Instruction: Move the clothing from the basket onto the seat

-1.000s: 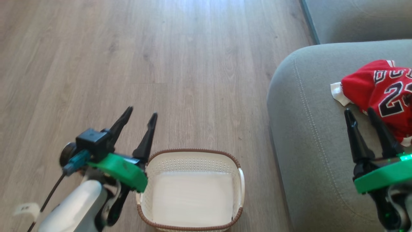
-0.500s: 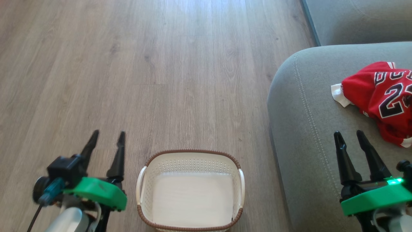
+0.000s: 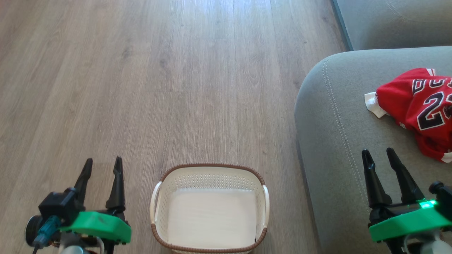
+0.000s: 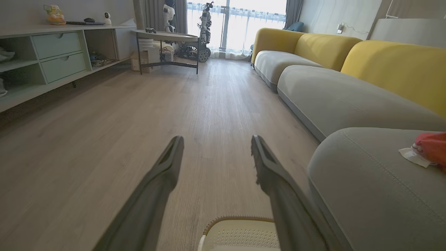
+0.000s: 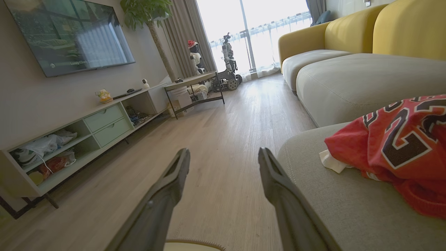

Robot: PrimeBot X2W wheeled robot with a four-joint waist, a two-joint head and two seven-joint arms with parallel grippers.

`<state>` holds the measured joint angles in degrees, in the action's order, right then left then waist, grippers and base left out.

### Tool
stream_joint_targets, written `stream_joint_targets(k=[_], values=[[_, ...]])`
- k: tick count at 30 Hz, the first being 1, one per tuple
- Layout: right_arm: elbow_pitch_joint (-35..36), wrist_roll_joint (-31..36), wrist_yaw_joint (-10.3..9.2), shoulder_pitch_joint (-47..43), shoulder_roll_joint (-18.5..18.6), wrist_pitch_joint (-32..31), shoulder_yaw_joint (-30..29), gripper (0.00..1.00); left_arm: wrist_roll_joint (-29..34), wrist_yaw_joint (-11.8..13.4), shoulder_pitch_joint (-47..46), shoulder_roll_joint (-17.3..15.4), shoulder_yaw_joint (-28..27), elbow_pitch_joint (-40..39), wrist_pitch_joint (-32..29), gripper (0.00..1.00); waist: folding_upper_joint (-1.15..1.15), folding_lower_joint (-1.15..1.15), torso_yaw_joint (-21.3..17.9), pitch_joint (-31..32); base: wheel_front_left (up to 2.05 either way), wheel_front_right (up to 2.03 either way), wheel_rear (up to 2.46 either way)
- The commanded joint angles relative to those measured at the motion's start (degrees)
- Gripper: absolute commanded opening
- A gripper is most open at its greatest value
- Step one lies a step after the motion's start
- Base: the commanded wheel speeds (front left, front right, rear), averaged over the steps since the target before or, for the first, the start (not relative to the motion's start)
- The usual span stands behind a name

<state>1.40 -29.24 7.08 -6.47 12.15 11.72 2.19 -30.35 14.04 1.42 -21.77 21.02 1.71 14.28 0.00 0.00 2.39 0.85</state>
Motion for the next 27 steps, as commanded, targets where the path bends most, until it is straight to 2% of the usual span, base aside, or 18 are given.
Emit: stream_joint_targets(k=[1,16,27], values=[[1.6,0.4,0.41,1.3,0.9,0.8,1.2,1.00,0.5,-0.4,-2.0,-0.4,-3.4,-1.4,0.7,1.00,0.00,0.00,0.0,0.0,0.00,0.00,0.00],[1.3,0.5,0.41,1.7,1.0,0.9,1.4,1.00,4.7,-4.2,-0.4,3.2,-7.7,-0.8,0.7,1.00,0.00,0.00,-0.3,-0.1,0.00,0.00,0.00],[1.3,0.6,0.41,1.8,0.8,0.6,1.4,1.00,6.5,-7.2,0.1,4.6,-9.6,-0.7,0.7,1.00,0.00,0.00,-0.5,-0.1,0.00,0.00,0.00]])
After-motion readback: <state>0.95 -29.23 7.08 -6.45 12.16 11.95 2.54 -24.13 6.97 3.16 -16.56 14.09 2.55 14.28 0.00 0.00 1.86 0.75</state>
